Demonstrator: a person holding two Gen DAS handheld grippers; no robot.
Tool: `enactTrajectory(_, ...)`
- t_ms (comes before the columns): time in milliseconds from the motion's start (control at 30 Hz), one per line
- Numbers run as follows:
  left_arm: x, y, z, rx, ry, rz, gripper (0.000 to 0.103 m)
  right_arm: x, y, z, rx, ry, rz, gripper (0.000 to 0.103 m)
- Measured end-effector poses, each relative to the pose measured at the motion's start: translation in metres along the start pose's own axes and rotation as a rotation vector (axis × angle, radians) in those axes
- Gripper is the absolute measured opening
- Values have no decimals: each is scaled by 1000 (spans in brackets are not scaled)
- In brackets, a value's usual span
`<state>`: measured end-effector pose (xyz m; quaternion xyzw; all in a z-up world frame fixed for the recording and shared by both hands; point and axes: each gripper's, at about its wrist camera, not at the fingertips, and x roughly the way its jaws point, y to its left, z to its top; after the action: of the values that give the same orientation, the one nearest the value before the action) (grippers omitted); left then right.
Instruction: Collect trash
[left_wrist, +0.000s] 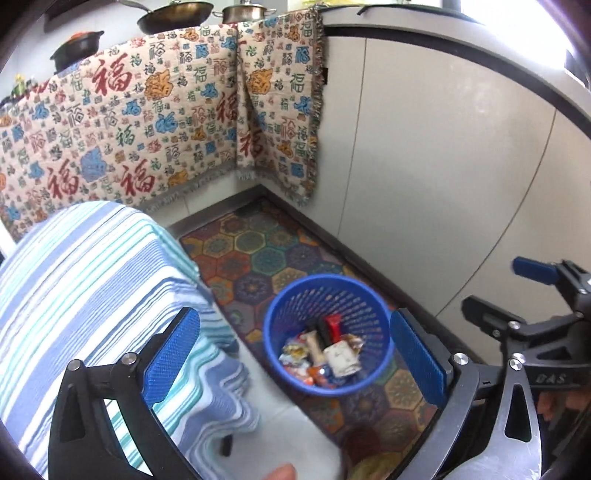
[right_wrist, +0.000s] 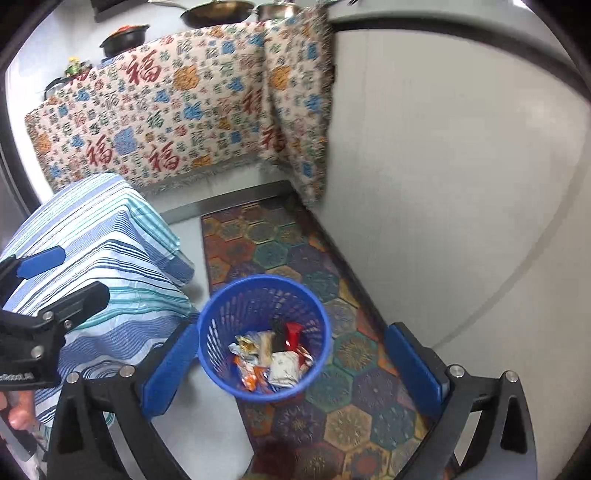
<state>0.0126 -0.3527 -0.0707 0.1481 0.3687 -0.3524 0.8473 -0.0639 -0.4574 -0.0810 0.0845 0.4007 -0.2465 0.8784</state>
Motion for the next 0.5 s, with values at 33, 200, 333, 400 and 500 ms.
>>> enactTrajectory(33, -6, -2, -2, 10, 1, 11, 103, -13, 2, -6, 16, -9, -6, 103)
enactTrajectory(200, -41, 0, -9, 1, -35, 36, 103, -56, 2, -31, 89, -11, -24, 103)
enactTrajectory(333, -60, -1, -13, 13, -57, 63, 103, -81, 7, -39, 89, -19, -57, 103)
enactTrajectory(400, -67, -4, -15, 18, -60, 94, 103, -91, 9, -41, 87, -28, -73, 103)
enactTrajectory(500, -75, -5, -16, 15, -61, 123, 103, -99, 11, -44, 92, -31, -65, 103)
